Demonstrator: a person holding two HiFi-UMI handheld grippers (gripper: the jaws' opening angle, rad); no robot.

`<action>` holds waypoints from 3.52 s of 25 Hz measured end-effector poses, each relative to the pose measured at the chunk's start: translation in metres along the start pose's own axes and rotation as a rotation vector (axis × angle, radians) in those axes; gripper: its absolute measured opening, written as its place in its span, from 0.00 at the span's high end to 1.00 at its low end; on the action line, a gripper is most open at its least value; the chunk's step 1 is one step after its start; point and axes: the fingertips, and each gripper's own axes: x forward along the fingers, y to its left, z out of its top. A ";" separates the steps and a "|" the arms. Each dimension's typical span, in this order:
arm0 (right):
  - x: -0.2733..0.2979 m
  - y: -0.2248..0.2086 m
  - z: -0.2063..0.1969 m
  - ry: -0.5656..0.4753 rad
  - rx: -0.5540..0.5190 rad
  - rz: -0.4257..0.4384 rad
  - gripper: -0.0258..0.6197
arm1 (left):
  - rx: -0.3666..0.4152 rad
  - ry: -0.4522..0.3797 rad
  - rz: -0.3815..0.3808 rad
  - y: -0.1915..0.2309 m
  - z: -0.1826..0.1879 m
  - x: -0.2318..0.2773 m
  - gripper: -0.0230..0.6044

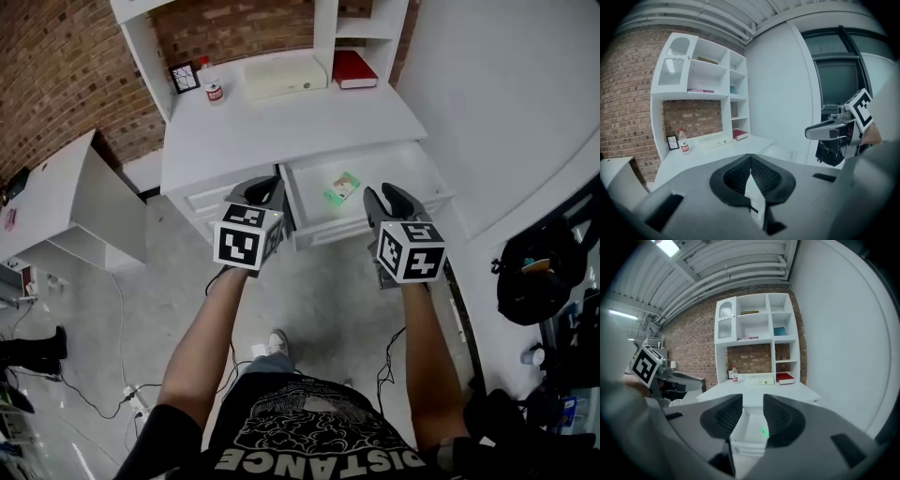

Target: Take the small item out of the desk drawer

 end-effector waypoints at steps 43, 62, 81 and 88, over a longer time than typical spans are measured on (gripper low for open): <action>0.194 -0.106 0.027 0.036 0.144 -0.166 0.41 | 0.112 0.028 -0.207 0.079 0.060 0.237 0.96; 0.225 -0.176 -0.021 0.119 0.262 -0.198 0.39 | 0.168 0.063 -0.281 0.045 0.069 0.332 0.96; 0.269 -0.130 -0.135 0.339 0.454 -0.487 0.33 | 0.229 0.138 -0.633 0.063 -0.004 0.386 0.96; 0.282 -0.115 -0.185 0.425 0.524 -0.550 0.32 | 0.251 0.168 -0.745 0.047 -0.031 0.400 0.96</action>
